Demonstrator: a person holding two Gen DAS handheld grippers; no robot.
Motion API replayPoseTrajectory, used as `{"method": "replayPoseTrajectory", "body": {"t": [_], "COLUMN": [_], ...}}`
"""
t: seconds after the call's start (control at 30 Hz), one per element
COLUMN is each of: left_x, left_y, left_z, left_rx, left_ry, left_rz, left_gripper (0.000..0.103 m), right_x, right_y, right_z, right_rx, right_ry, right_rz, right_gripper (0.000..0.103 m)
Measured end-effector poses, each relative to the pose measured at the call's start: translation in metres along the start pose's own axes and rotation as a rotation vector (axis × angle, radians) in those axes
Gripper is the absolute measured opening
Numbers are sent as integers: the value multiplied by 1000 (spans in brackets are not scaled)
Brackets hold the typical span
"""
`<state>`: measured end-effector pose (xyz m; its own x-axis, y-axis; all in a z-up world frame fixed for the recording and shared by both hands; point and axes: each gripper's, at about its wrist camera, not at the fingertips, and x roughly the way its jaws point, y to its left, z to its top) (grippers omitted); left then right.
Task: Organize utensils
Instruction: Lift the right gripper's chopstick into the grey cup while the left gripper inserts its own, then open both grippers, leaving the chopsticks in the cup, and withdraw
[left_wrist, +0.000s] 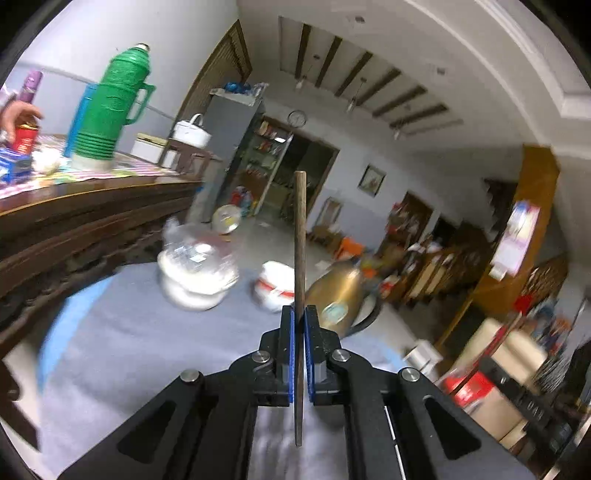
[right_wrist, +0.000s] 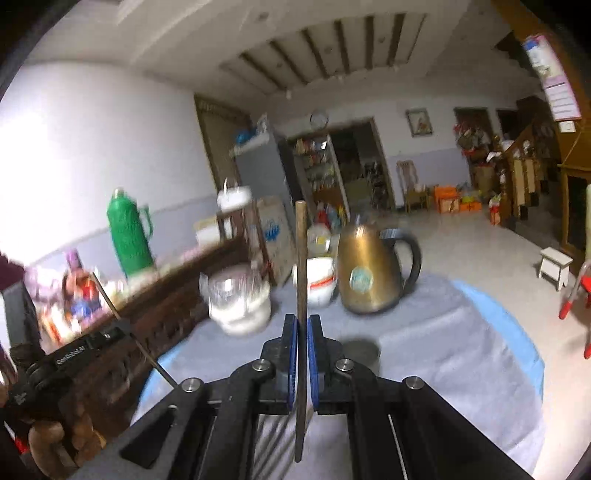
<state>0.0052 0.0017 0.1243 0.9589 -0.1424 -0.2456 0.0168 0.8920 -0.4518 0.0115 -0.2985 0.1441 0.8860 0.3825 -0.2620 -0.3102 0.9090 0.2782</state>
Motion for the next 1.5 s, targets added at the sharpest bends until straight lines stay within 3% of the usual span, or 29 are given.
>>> {"method": "replayPoseTrajectory", "body": {"t": [0.17,0.37,0.67,1.2,1.3,1.33,1.37,1.4,1.43,1.47,1.5], "left_x": [47,96,156,176,174,168,162,155,150,138,131], "left_y": [-32,-63,-72,-71,-72,-71,-69,-66,-64,-61,-58], "left_z": [10,1,-40,-66,-64,-61,-58,-53,-51,-46,-42], "left_rx": [-27,6,75,120,133,132,125,116,113,112,113], "left_ry": [-3,15,139,276,306,310,307,293,281,260,246], "left_rz": [-60,-71,-35,-37,-41,-40,-44,-47,-44,-38,-37], "left_gripper": [5,5,5,5,12,26,34,49,58,60,63], "right_x": [9,50,106,138,141,140,139,134,129,122,112], "right_y": [-12,-28,-60,-67,-67,-66,-66,-63,-61,-58,-56], "right_z": [29,34,5,-25,-27,-26,-25,-23,-21,-18,-15], "right_rx": [12,20,76,75,71,72,68,57,53,51,48], "right_ry": [-117,-137,-19,144,180,199,202,195,188,169,139], "right_rz": [-54,-102,-125,-129,-152,-160,-167,-178,-182,-180,-176], "right_gripper": [6,6,6,7,8,10,19,27,57,87,89]}}
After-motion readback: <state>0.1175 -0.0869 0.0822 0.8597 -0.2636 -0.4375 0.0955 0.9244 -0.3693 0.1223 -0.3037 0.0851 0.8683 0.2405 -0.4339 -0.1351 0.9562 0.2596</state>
